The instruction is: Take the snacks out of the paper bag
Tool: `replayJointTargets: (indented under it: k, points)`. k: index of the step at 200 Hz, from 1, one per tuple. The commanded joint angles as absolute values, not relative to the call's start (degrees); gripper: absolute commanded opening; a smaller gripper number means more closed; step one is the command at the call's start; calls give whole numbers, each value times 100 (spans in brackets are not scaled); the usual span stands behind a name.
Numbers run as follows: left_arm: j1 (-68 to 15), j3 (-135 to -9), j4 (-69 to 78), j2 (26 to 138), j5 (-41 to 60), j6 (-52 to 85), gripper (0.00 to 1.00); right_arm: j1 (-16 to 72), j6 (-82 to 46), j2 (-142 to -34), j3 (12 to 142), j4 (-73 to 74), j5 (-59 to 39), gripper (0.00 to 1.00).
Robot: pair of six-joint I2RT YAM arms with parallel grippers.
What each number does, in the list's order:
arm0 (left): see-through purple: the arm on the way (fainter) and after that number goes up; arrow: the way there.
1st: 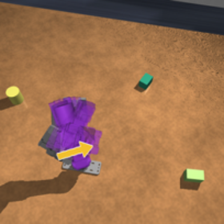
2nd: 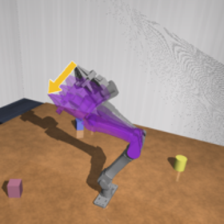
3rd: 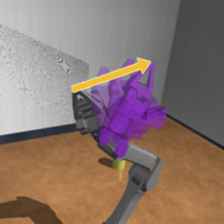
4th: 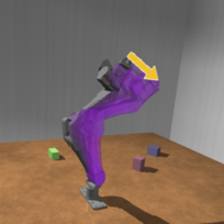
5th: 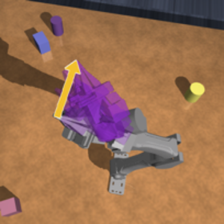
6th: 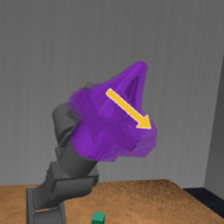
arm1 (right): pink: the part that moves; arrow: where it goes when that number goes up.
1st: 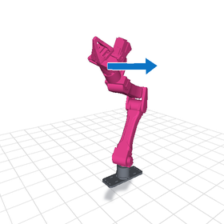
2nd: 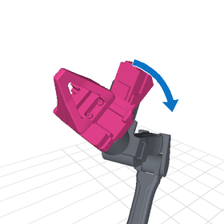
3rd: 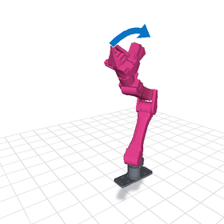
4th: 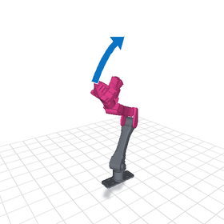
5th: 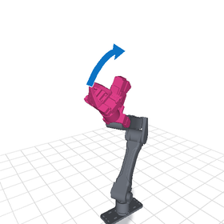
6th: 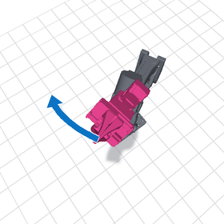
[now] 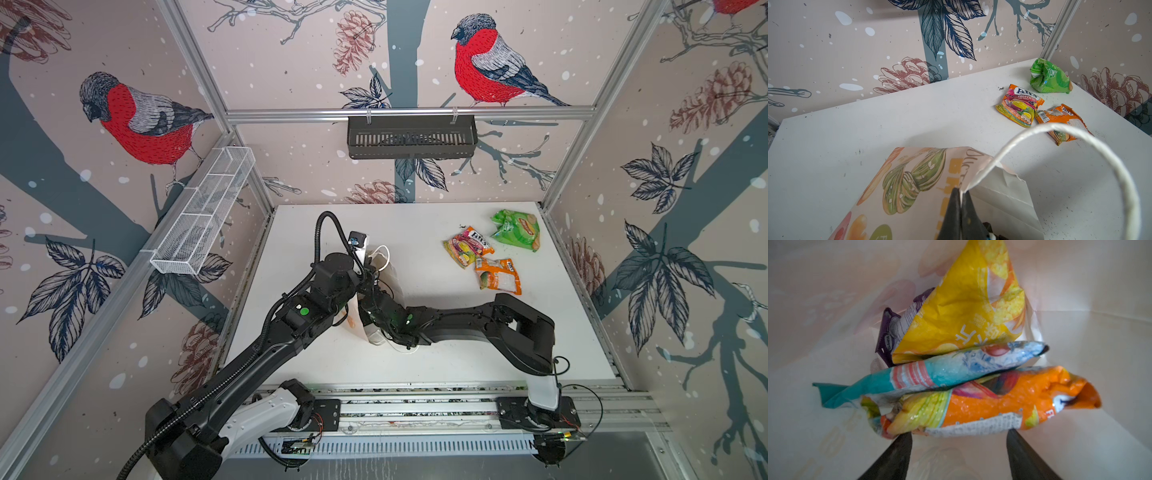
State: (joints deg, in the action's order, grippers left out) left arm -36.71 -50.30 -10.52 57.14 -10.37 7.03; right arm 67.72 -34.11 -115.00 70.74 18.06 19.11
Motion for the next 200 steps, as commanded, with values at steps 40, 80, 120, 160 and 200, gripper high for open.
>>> replayJointTargets:
  k: [40, 80, 120, 160, 200]
  points:
    - [-3664, -5054, -844, 5693, -949, 734, 0, 6770, -3235, -11770, 7375, 1847, 2174, 70]
    - [-3658, -5053, -844, 5687, -967, 736, 0, 6699, -3397, -11840, 7377, 1727, 2276, 52]
    - [-3664, -5054, -844, 5678, -981, 738, 0, 6658, -3419, -11839, 7322, 1722, 2271, 31]
    - [-3660, -5043, -844, 5686, -976, 733, 0, 6620, -3445, -11835, 7307, 1705, 2293, 17]
    - [-3665, -5056, -856, 5671, -985, 730, 0, 6608, -3445, -11829, 7297, 1652, 2362, 8]
